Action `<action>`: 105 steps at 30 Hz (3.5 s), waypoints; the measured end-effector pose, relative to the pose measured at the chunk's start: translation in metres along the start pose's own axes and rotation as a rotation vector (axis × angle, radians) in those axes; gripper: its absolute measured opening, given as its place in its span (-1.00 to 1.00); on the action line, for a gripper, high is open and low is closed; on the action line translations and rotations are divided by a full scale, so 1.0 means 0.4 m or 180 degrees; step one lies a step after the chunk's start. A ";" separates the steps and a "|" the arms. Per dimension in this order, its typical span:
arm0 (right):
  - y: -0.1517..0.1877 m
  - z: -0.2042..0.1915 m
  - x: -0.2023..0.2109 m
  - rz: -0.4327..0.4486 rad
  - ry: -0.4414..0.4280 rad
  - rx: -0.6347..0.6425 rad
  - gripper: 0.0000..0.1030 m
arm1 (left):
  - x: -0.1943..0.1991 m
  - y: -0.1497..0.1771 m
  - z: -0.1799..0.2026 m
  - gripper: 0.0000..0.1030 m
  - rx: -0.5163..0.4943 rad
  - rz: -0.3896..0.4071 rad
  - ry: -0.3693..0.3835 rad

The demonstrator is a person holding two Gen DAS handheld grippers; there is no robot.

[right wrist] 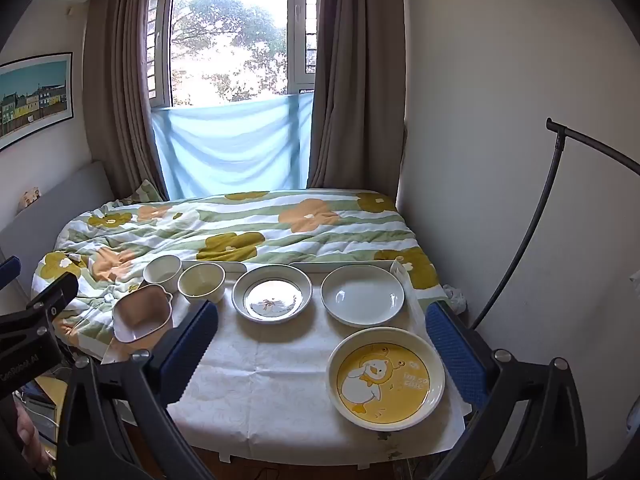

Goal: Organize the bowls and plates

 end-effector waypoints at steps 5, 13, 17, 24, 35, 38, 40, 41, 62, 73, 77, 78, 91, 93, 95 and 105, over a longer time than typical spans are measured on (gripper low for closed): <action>-0.001 -0.003 0.000 0.0000 0.0002 0.0008 0.99 | -0.004 0.000 -0.003 0.99 0.0065 -0.0043 0.0031; 0.000 -0.007 -0.001 -0.0002 0.0008 0.0014 0.99 | -0.024 0.005 -0.008 0.99 0.0062 -0.0026 0.0027; 0.000 -0.009 -0.002 -0.0004 0.0011 0.0016 0.99 | -0.025 0.007 -0.012 0.99 0.0058 -0.0024 0.0025; 0.001 -0.009 -0.004 -0.0007 0.0011 0.0018 0.99 | -0.020 0.009 -0.013 0.99 0.0059 -0.0018 0.0015; 0.002 -0.006 -0.006 -0.0019 0.0010 0.0018 0.99 | -0.020 0.009 -0.015 0.99 0.0054 -0.0019 0.0015; 0.003 -0.004 -0.006 -0.0020 0.0009 0.0018 0.99 | -0.019 0.009 -0.016 0.99 0.0052 -0.0020 0.0015; 0.002 -0.004 -0.006 -0.0022 0.0011 0.0018 0.99 | -0.020 0.010 -0.018 0.99 0.0055 -0.0020 0.0012; 0.001 -0.004 -0.005 -0.0024 0.0012 0.0019 0.99 | -0.017 0.008 -0.019 0.99 0.0056 -0.0018 0.0013; 0.008 0.007 -0.010 -0.0058 0.0009 0.0035 0.99 | -0.003 0.002 -0.005 0.99 0.0050 0.0000 -0.0073; 0.009 0.010 -0.008 -0.0059 0.0008 0.0034 0.99 | -0.004 0.000 -0.004 0.99 0.0056 -0.0030 -0.0087; 0.007 0.004 -0.020 -0.0063 0.0012 0.0036 0.99 | -0.004 -0.004 -0.005 0.99 0.0058 -0.0034 -0.0104; 0.006 0.005 -0.020 -0.0066 0.0008 0.0037 0.99 | -0.006 -0.003 -0.006 0.99 0.0057 -0.0035 -0.0109; 0.005 0.005 -0.018 -0.0063 -0.0004 0.0037 0.99 | -0.006 0.000 -0.006 0.99 0.0028 -0.0038 -0.0105; 0.003 0.005 -0.017 -0.0068 -0.0016 0.0032 0.99 | -0.008 0.001 -0.005 0.99 0.0015 -0.0037 -0.0098; 0.003 0.004 -0.017 -0.0070 -0.0016 0.0020 0.99 | -0.009 0.000 -0.007 0.99 -0.0023 -0.0039 -0.0101; 0.015 0.028 -0.045 -0.0309 0.0074 -0.0291 0.99 | -0.134 -0.041 0.030 0.99 -0.0334 -0.0328 0.0294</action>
Point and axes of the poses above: each gripper's, at about its wrist camera, not at the fingertips, and x roughly against the way its jaws point, z to its right, y to its underside, the point moved 2 cm from there along -x, roughly the way its jaws point, and after that the axes turned 11 degrees about -z, right-handed, at the moved point
